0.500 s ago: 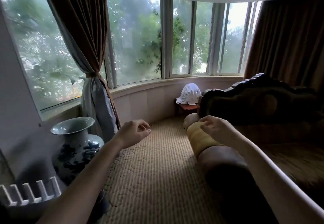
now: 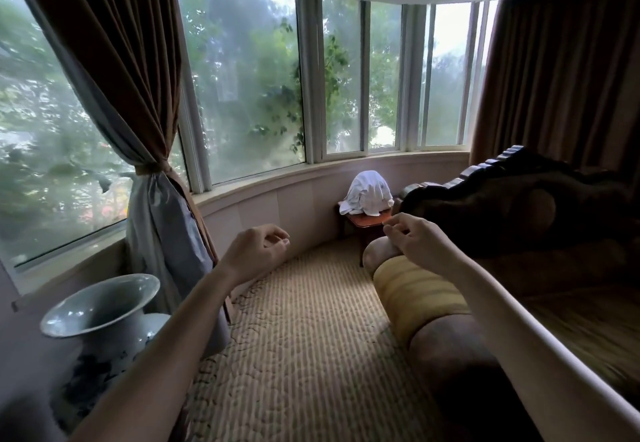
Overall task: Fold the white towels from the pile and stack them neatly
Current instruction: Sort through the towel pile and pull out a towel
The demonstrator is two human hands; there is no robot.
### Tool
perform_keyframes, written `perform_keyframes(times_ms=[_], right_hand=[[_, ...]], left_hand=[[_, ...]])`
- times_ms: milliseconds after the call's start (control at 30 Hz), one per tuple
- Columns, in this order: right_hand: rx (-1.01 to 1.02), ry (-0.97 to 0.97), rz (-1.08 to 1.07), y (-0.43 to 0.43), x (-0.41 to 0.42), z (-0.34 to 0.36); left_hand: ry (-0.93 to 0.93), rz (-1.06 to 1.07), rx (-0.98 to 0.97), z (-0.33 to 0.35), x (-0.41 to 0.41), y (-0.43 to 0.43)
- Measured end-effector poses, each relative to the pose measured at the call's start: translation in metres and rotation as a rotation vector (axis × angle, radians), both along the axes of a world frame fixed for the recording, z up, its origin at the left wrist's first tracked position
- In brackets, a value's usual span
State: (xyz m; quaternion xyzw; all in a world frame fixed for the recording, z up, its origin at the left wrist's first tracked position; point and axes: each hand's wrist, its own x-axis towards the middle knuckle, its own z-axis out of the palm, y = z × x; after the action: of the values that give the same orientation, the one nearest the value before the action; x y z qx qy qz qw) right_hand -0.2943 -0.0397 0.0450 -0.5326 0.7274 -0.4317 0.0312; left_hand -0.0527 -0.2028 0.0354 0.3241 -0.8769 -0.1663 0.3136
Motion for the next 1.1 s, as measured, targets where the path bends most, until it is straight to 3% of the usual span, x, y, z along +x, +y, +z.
perform_keyframes(times_ms=[400, 733, 1100], right_hand=[[0.012, 0.078, 0.027, -0.136, -0.083, -0.006], [-0.002, 0.164, 0.100, -0.283, -0.191, 0.020], [-0.016, 0.121, 0.133, -0.432, -0.261, 0.003]], left_hand=[[-0.012, -0.003, 0.042, -0.021, -0.094, -0.134], [0.060, 0.063, 0.078, 0.004, -0.209, -0.261], [0.043, 0.096, 0.132, -0.007, -0.272, -0.396]])
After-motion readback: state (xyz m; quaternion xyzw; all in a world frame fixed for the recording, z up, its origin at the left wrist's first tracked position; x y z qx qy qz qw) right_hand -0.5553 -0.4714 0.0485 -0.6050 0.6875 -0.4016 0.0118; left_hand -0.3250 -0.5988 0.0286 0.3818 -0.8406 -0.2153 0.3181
